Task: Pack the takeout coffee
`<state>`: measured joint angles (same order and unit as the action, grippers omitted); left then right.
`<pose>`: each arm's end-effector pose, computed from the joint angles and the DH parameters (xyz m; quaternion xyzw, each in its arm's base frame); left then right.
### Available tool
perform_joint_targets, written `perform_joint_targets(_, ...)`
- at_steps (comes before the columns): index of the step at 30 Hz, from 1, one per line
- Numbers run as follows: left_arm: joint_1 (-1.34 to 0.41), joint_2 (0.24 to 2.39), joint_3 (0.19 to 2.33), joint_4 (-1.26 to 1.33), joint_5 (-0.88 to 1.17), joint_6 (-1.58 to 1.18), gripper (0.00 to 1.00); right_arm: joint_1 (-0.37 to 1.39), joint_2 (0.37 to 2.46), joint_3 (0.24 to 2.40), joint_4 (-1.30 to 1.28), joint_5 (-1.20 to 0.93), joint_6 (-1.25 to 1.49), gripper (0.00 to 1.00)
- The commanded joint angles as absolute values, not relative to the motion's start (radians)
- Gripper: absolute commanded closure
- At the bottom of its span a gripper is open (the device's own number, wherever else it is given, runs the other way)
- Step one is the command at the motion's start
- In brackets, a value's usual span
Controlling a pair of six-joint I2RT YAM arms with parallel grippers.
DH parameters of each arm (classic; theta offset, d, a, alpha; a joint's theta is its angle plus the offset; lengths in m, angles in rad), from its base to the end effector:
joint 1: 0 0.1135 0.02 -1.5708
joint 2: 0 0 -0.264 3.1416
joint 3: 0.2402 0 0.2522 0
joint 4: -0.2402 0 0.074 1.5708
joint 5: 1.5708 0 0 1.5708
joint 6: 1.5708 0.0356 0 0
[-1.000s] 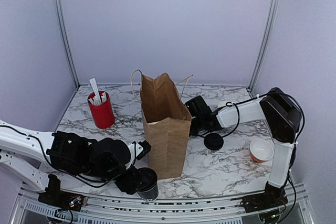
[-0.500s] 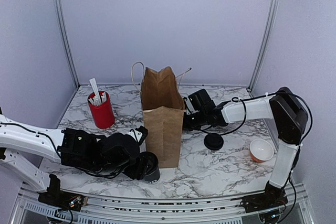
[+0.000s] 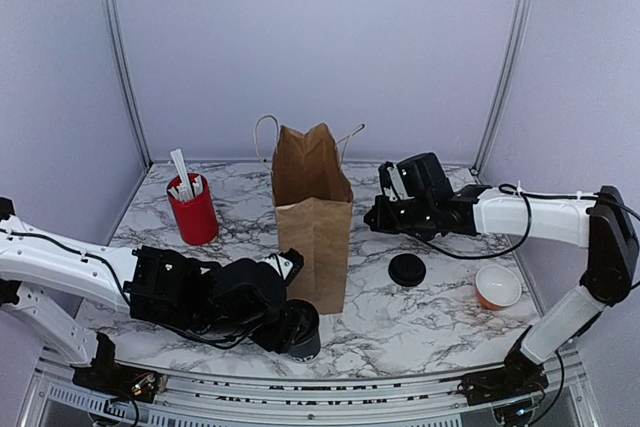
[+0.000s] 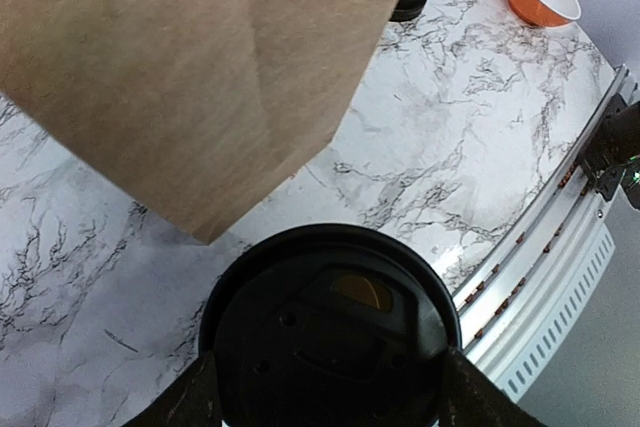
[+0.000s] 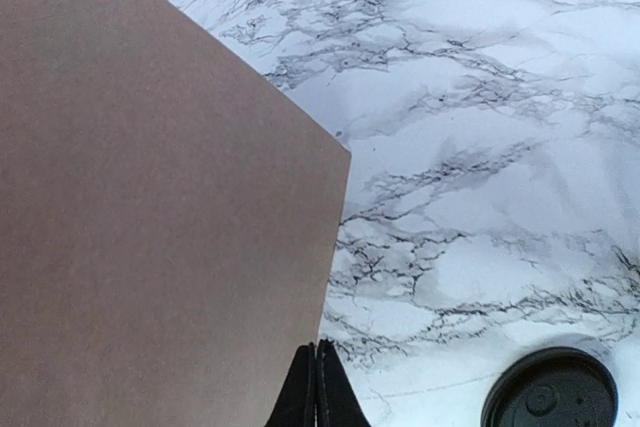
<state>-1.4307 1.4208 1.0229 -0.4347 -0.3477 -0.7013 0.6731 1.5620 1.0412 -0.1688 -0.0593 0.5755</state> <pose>0.0542 -0.2973 0.2554 0.2693 0.8804 -0.2330 0.3131 0.2681 0.2164 0.2380 -0.0567 0.9024 0.2709 0.3302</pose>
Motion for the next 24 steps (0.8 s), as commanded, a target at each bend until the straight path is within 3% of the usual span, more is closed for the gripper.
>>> perform_joint_targets(1, -1.480, 1.480, 1.106, -0.472, -0.361, -0.730, 0.46, 0.661, 1.440, 0.986, -0.231, 0.016, 0.559, 0.98)
perform_joint_targets(8, -1.526, 1.677, 1.329, -0.500, -0.382, -0.708, 0.46, 0.657, 1.201, 0.926, -0.373, 0.128, 0.527, 0.95)
perform_joint_targets(16, -1.528, 2.015, 1.760, -0.642, -0.385, -0.637, 0.45, 0.649, 0.887, 0.964, -0.601, 0.299, 0.509, 0.89)
perform_joint_targets(24, -1.516, 2.230, 2.069, -0.788, -0.450, -0.586, 0.45, 0.649, 0.768, 1.013, -0.706, 0.319, 0.500, 0.84)
